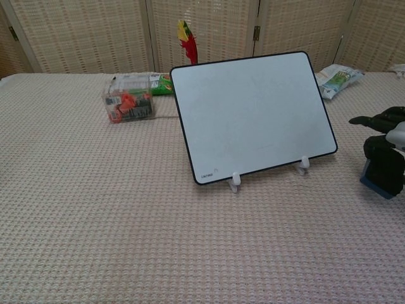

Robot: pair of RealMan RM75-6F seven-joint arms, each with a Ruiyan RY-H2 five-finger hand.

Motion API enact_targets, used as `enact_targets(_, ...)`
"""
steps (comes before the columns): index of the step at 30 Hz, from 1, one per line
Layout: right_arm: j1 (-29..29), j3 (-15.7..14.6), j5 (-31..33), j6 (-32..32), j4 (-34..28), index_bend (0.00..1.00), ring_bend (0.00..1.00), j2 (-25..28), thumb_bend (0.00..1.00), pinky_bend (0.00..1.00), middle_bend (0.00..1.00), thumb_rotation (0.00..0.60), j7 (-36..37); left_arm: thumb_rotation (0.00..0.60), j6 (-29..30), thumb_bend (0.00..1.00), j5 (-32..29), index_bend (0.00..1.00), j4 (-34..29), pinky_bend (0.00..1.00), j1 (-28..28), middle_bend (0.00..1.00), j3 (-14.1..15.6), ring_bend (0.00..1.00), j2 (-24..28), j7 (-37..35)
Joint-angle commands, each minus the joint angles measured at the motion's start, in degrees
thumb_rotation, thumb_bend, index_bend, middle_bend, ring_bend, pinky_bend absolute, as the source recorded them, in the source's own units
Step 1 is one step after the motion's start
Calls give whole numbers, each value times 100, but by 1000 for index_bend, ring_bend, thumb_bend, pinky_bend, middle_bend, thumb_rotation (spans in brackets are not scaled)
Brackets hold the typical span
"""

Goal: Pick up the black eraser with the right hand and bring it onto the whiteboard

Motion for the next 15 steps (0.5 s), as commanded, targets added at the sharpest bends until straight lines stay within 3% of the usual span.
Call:
enact_targets(1,-29,57,-145,199,17,550,109,-80,352,95,56,600,126,600,3,348,14,0,-8,1,-2,0,6,0,5,-19)
enact_targets(9,91,398,-535,817,-139,550,110,-545,353,93,55,600,-20,600,8,348,66,0,-39,2,-11,0,27,0,70,-191)
enact_targets(15,340,708,-842,1190,392,550,109,-1376,353,91,44,600,-422,600,32,348,162,0,-68,2,-7,0,76,0,134,-351)
